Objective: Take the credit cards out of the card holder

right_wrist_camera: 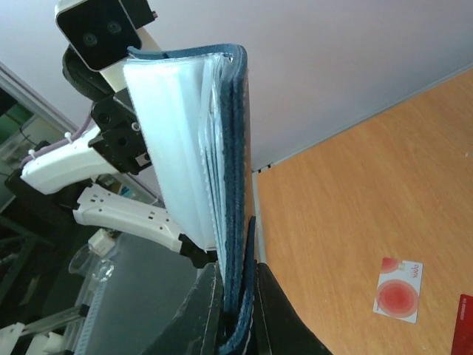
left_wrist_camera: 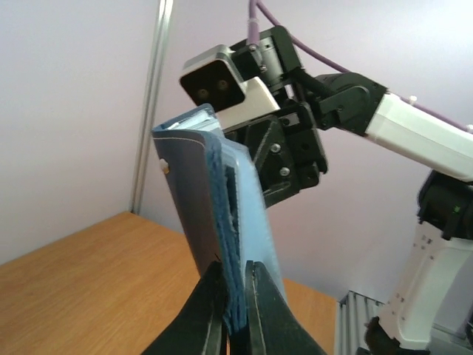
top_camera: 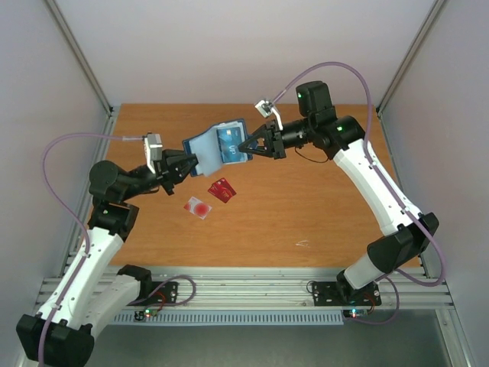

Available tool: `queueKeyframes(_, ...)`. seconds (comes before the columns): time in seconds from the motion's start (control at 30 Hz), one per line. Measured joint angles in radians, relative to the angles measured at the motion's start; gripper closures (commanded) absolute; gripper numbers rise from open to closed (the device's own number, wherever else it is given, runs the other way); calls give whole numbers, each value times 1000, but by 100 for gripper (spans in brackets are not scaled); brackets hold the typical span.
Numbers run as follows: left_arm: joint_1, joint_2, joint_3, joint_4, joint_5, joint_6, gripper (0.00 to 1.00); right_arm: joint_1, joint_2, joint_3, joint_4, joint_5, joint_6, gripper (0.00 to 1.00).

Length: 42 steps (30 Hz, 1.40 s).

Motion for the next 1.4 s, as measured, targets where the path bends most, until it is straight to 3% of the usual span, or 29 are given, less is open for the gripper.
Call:
queueKeyframes(0.03, 0, 0, 0, -3, -12, 0, 70, -1, -2, 0, 0, 2, 2, 99)
queueKeyframes(0.07, 0, 0, 0, -15, -42, 0, 59, -1, -3, 0, 0, 13, 9, 99)
queueKeyframes(0.1, 0, -2, -1, -26, -80, 6, 54, 0, -5, 0, -2, 26, 12, 99)
queueKeyframes(0.13, -1, -4, -1, -43, -139, 8, 53, 0, -5, 0, -4, 51, 21, 99)
queueKeyframes(0.23, 2, -10, -6, -121, -360, 27, 64, 3, -4, 7, -37, 192, 50, 99)
queueKeyframes(0.37, 19, -10, -25, -214, -585, 74, 70, 13, 69, 166, -209, 576, 126, 99)
queueKeyframes(0.5, 26, -10, -47, -243, -584, 88, 74, 58, 164, 290, -338, 951, 160, 99)
queueKeyframes(0.6, 16, -2, -54, -232, -497, 57, 73, 118, 208, 293, -396, 1073, 162, 99)
queueKeyframes(0.83, -55, 65, -61, -183, -319, -42, 72, 240, 239, 292, -382, 1036, 156, 99)
queueKeyframes(1.0, -61, 101, -66, -172, -325, -101, 70, 271, 230, 275, -297, 896, 151, 99)
queueKeyframes(1.2, -61, 107, -69, -172, -357, -138, 70, 269, 108, 98, -121, 733, 152, 99)
queueKeyframes(1.4, -65, 95, -71, -146, -349, -154, 69, 248, 47, 33, -18, 642, 156, 99)
